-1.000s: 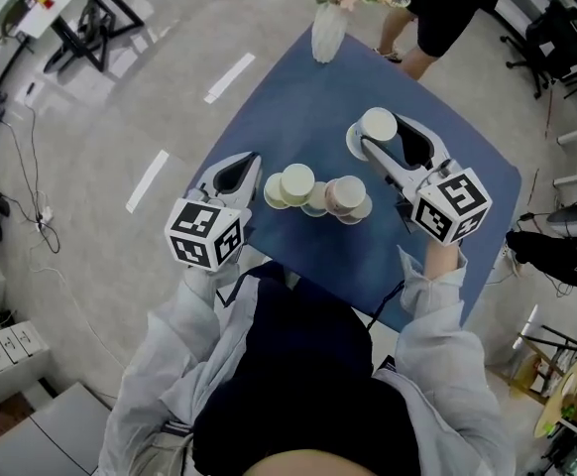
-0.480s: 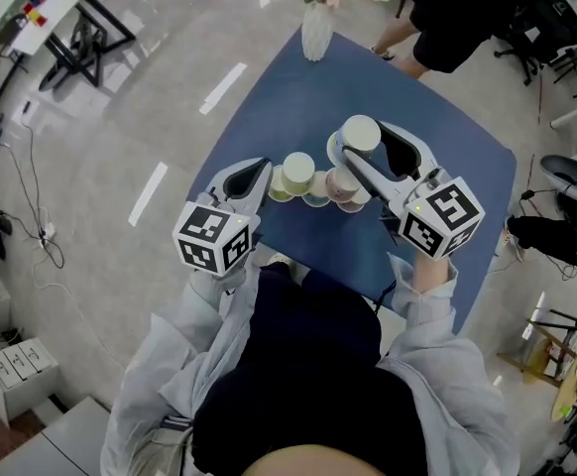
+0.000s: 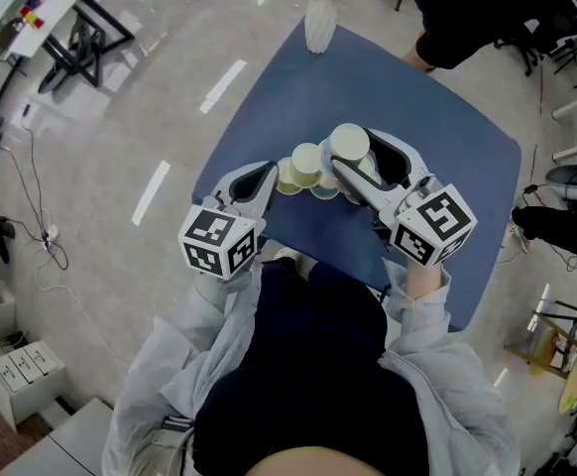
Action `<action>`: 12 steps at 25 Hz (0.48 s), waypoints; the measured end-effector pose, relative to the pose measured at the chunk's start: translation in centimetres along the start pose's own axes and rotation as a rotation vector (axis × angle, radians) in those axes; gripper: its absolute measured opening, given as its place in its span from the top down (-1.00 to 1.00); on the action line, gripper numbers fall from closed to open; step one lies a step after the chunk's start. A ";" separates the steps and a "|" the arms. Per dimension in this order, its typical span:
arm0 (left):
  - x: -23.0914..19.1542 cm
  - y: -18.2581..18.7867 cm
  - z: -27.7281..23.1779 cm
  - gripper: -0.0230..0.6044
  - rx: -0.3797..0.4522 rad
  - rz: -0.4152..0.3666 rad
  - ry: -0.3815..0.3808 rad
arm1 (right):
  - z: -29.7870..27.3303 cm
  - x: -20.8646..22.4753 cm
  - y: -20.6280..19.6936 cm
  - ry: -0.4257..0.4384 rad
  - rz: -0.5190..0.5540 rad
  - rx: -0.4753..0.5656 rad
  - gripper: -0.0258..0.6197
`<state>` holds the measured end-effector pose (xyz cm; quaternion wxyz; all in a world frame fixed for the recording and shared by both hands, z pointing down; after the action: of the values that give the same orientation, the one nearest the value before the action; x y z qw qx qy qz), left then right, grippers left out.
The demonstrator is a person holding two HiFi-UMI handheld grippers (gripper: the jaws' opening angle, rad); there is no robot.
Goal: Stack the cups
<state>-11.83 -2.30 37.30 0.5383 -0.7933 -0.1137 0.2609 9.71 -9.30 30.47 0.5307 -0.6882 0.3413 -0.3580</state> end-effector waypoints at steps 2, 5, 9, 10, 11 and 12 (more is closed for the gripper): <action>-0.1 -0.2 0.2 0.93 0.001 0.004 0.001 | -0.2 -0.1 -0.2 -0.003 0.006 -0.003 0.08; -0.3 -0.2 0.3 0.93 0.004 0.009 0.004 | -0.4 -0.1 -0.5 -0.005 0.010 -0.004 0.08; -0.6 -0.6 0.5 0.93 -0.002 0.017 0.005 | -0.6 -0.4 -1.0 -0.008 0.021 0.006 0.08; -0.6 -0.8 0.5 0.93 -0.004 0.019 0.005 | -0.6 -0.4 -1.1 -0.007 0.019 0.010 0.07; -0.7 -0.8 0.5 0.93 -0.005 0.020 0.004 | -0.6 -0.4 -1.1 -0.005 0.018 0.012 0.07; -0.7 -0.9 0.5 0.93 -0.006 0.021 0.003 | -0.5 -0.4 -1.1 -0.005 0.018 0.014 0.07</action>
<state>-12.60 -1.88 38.17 0.5331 -0.7965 -0.1055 0.2651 9.15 -8.99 31.59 0.5395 -0.6825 0.3436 -0.3537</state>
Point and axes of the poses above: the fingertips, and each gripper's own axes: z backward along the fingers, x to its right, y out of its top, the point moved 9 cm from there along z, backward along the fingers, and after that the axes turned 5 degrees about -y, right-handed, at the moved point
